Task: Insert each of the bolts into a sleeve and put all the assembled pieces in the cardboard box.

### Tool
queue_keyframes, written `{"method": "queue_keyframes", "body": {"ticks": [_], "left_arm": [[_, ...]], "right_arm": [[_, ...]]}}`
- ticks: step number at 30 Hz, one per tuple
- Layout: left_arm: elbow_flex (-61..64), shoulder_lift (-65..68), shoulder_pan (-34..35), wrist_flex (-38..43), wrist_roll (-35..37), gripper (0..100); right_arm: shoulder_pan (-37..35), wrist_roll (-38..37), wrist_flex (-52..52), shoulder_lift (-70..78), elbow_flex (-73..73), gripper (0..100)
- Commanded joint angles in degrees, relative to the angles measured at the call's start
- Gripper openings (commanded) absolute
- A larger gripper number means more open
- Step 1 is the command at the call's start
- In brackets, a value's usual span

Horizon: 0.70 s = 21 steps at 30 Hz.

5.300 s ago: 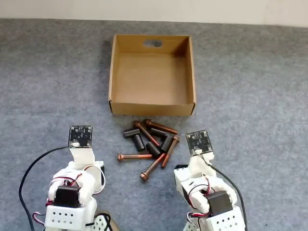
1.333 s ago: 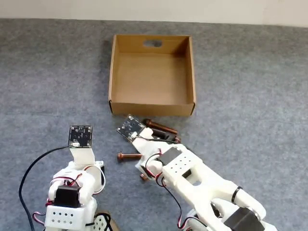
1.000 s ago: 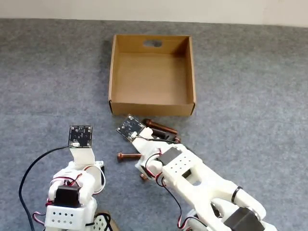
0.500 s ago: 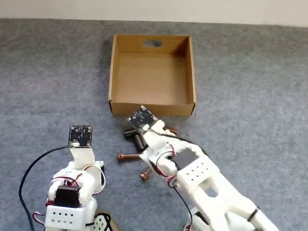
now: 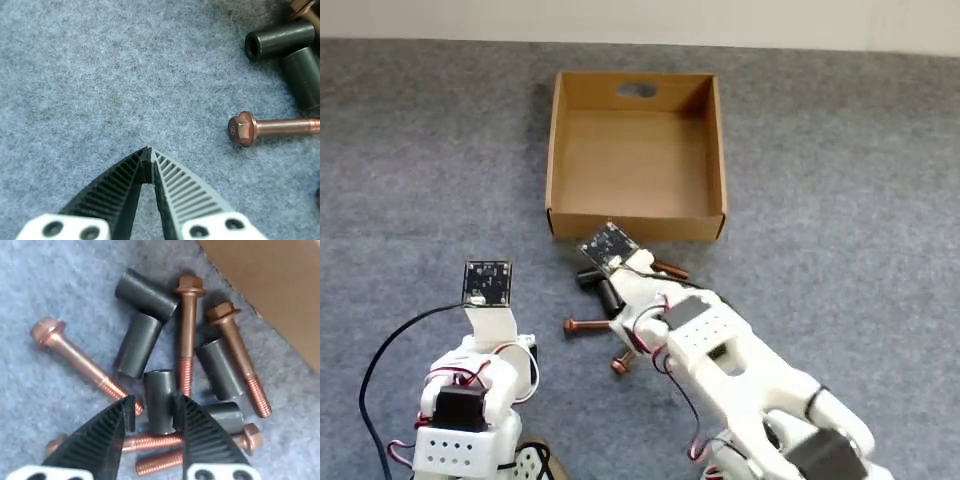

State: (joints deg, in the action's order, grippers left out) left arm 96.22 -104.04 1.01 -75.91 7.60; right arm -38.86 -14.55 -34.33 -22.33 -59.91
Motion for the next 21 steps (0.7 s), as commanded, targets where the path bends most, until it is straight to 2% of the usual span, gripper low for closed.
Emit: {"method": "queue_keyframes", "body": {"ticks": [1,3,7,12,16,21], "left_arm": [[1.01,-0.40,-0.57,-0.18,0.26,1],[1.01,-0.40,-0.57,-0.18,0.26,1],[1.01,-0.40,-0.57,-0.18,0.26,1],[1.01,-0.40,-0.57,-0.18,0.26,1],[1.01,-0.40,-0.57,-0.18,0.26,1],[1.01,-0.40,-0.57,-0.18,0.26,1]], "right_arm": [[0.31,-0.09,0.40,2.42,2.15,12.7],[0.31,-0.26,0.40,2.68,2.15,12.7],[0.31,-5.27,0.48,4.26,2.07,12.7],[0.31,-5.27,0.57,8.31,3.21,12.2],[0.31,-5.27,0.48,9.63,4.26,0.5],[0.31,-5.19,0.22,8.92,4.26,0.4]]}}
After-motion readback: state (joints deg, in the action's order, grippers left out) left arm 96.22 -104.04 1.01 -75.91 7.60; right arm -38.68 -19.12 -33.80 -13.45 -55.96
